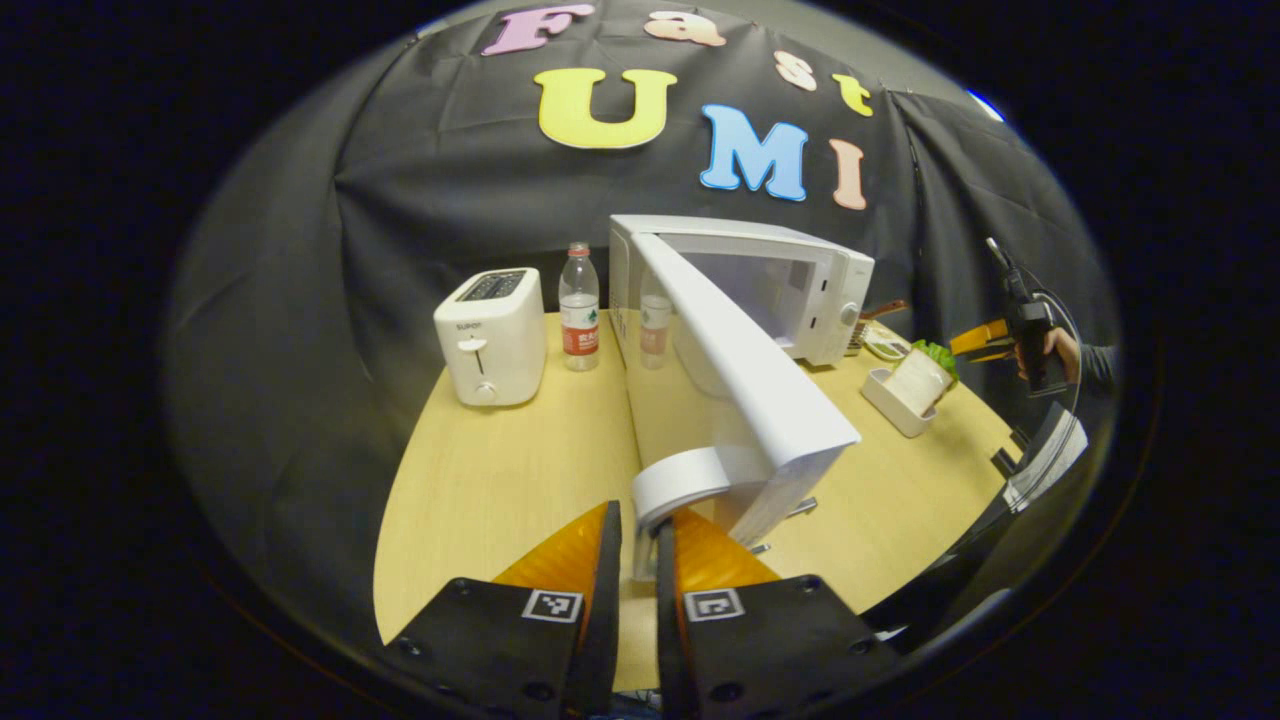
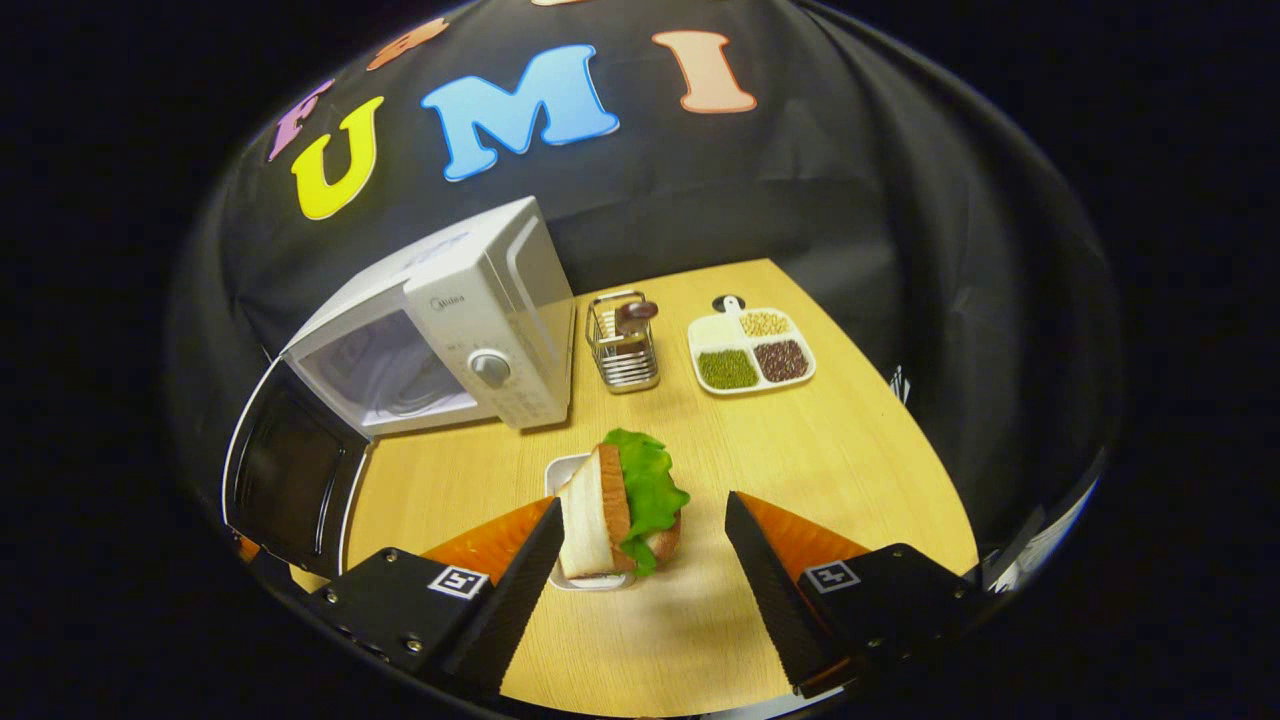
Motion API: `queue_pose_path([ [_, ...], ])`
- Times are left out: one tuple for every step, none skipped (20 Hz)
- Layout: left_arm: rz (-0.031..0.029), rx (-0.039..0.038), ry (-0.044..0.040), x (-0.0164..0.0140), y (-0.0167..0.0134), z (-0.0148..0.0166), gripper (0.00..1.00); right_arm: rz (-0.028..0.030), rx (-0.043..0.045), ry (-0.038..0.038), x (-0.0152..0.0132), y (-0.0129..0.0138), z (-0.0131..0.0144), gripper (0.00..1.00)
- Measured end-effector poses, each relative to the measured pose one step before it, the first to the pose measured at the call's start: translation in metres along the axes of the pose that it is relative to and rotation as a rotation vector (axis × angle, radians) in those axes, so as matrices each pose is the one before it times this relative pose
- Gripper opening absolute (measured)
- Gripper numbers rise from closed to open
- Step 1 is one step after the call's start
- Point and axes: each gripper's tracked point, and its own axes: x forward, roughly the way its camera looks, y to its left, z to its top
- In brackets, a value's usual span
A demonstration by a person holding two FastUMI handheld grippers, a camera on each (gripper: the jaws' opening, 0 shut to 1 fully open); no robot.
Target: Open the microwave oven with the left hand, put the food in, and close the microwave oven.
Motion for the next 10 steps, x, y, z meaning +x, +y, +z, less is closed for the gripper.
queue_pose_path([
  [0.00830, -0.00257, -0.01251, 0.00237, 0.00315, -0.00108, 0.43, 0.02859, 0.02904, 0.02494, 0.00870, 0.00142, -0.00618, 0.99],
  [0.02037, 0.00595, -0.01496, -0.00335, 0.00667, 0.00060, 0.57, 0.01837, 0.02940, 0.02802, 0.00857, -0.00095, -0.00647, 0.99],
  [0.01226, -0.00461, -0.00361, -0.00260, 0.00460, -0.00092, 0.70, 0.01170, 0.02849, 0.02545, 0.00665, -0.00127, -0.00459, 0.99],
  [0.00452, -0.01406, -0.00205, -0.00264, 0.00234, -0.00278, 0.85, 0.01012, 0.02412, 0.01572, 0.00583, -0.00156, -0.00123, 0.99],
  [0.00982, -0.01275, -0.00104, -0.00274, 0.00070, -0.00271, 1.00, 0.01077, 0.02279, 0.01014, 0.00302, -0.00164, -0.00061, 0.99],
  [0.01528, -0.00529, -0.00599, -0.00313, 0.00346, -0.00060, 1.00, 0.00952, 0.01597, 0.01034, 0.00397, -0.00060, -0.00031, 0.99],
  [0.01787, -0.00552, -0.00685, -0.00587, 0.00243, 0.00081, 1.00, 0.00715, 0.00809, 0.01187, 0.00312, -0.00130, -0.00021, 0.96],
  [0.01426, -0.01136, -0.01027, -0.00524, 0.00164, 0.00164, 1.00, 0.00787, 0.00716, 0.01316, 0.00228, -0.00047, -0.00147, 0.96],
  [0.01556, -0.01628, -0.01464, -0.00840, 0.00066, 0.00443, 1.00, 0.00688, 0.00910, 0.01487, 0.00193, -0.00086, -0.00115, 0.96],
  [0.02557, -0.01721, -0.02383, -0.01000, 0.00349, 0.00681, 1.00, 0.01466, 0.01203, 0.00998, 0.00223, 0.00224, -0.00117, 0.95],
])
